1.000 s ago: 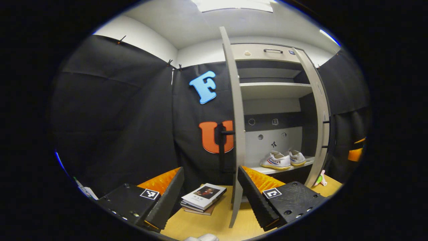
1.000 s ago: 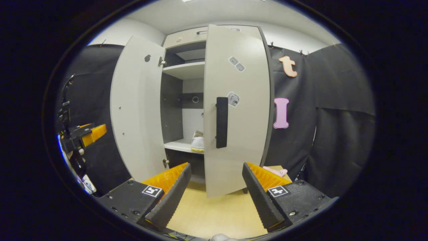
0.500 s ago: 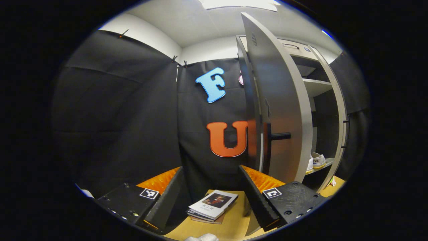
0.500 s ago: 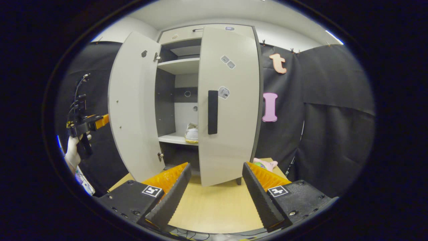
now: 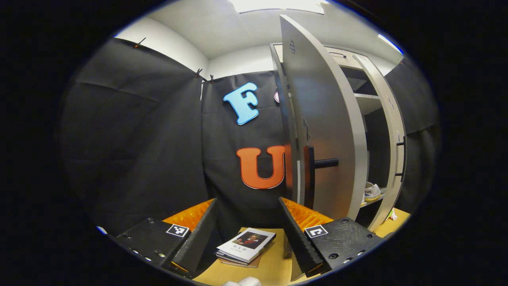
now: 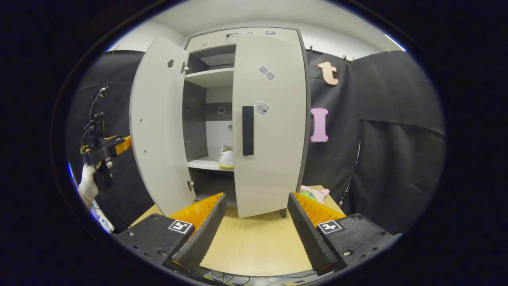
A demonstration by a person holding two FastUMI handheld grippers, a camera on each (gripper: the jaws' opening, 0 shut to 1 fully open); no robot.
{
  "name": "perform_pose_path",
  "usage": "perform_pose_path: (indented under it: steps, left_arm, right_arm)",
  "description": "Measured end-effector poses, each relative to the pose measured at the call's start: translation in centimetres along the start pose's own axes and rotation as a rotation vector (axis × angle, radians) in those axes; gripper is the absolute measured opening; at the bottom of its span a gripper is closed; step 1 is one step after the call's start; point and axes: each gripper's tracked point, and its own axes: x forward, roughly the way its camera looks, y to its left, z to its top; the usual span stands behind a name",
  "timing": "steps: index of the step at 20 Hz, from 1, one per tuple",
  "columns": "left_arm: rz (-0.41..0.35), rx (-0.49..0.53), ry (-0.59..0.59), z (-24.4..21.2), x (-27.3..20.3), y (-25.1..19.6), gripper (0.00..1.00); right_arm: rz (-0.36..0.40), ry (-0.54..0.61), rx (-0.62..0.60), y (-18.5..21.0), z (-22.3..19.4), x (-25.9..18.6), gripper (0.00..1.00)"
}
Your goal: Grab one shoe with the right hand and put it into the shoe cabinet, grab the other shoe with the left hand and put it into the shoe cabinet; then close the right door with the right hand and the left door with the left hand.
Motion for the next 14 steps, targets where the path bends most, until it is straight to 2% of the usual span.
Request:
perform_pose_path:
  steps: [6, 11, 14]
  left_arm:
    - [-0.089, -0.013, -0.013, 0.3, -0.2, -6.5, 0.90]
    - [-0.125, -0.016, 0.025, -0.1, 0.9, -12.2, 0.90]
    - [-0.122, -0.029, 0.055, -0.4, 0.8, -14.3, 0.97]
  right_arm:
    - [0.013, 0.003, -0.003, -1.7, -0.4, -0.2, 1.00]
    - [0.039, 0.017, 0.000, -4.2, -0.6, 0.2, 1.00]
    - [0.050, 0.017, 0.008, -5.7, -0.7, 0.3, 1.00]
